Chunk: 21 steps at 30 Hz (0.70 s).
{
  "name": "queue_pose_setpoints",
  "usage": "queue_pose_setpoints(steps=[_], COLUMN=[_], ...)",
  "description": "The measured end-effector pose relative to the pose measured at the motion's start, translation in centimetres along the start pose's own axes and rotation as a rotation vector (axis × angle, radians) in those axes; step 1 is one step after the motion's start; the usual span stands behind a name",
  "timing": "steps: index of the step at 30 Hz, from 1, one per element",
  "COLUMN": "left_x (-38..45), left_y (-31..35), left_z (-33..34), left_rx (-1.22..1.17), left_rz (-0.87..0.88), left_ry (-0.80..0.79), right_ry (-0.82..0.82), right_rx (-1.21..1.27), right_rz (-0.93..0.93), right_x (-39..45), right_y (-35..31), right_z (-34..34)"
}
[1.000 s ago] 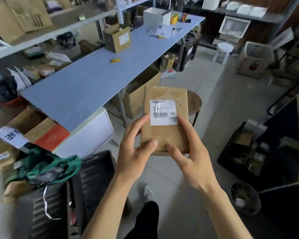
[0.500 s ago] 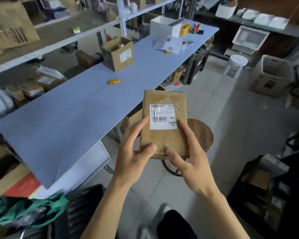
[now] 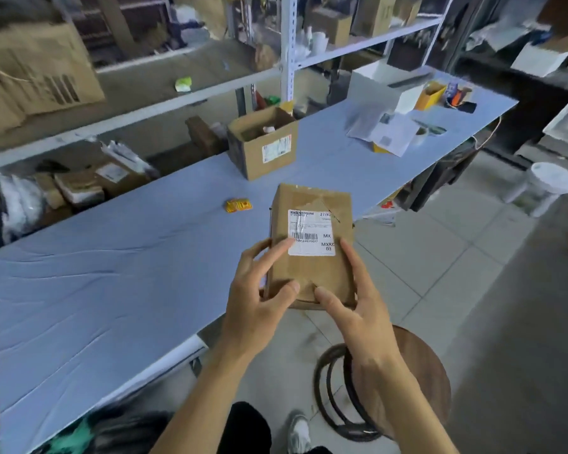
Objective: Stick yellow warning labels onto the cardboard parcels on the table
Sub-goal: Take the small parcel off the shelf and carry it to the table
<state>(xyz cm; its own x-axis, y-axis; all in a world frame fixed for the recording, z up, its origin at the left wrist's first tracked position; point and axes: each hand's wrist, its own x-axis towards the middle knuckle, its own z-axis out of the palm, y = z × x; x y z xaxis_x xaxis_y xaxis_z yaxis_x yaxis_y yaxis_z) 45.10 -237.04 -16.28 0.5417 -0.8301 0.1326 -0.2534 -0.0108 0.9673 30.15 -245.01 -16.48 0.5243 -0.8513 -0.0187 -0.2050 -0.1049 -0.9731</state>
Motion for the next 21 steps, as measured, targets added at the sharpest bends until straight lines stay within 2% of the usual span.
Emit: queue_pose_setpoints(steps=[10, 16, 21], left_x=[12.9, 17.9, 21.1], left_y=[-5.3, -7.1, -9.0], left_z=[-4.3, -8.3, -8.8], left_rx=[0.002, -0.016, -0.023], left_rz=[-0.115, -0.173, -0.209], left_ry=[0.239, 0.38, 0.464], right_ry=[-0.231, -0.373, -0.48], right_rx=[-0.105, -0.189, -0.214], right_rz=[-0.047, -0.107, -0.106], right_x=[17.4, 24.9, 29.8], right_y=[0.1, -1.8, -1.2], right_z=[6.3, 11.5, 13.4])
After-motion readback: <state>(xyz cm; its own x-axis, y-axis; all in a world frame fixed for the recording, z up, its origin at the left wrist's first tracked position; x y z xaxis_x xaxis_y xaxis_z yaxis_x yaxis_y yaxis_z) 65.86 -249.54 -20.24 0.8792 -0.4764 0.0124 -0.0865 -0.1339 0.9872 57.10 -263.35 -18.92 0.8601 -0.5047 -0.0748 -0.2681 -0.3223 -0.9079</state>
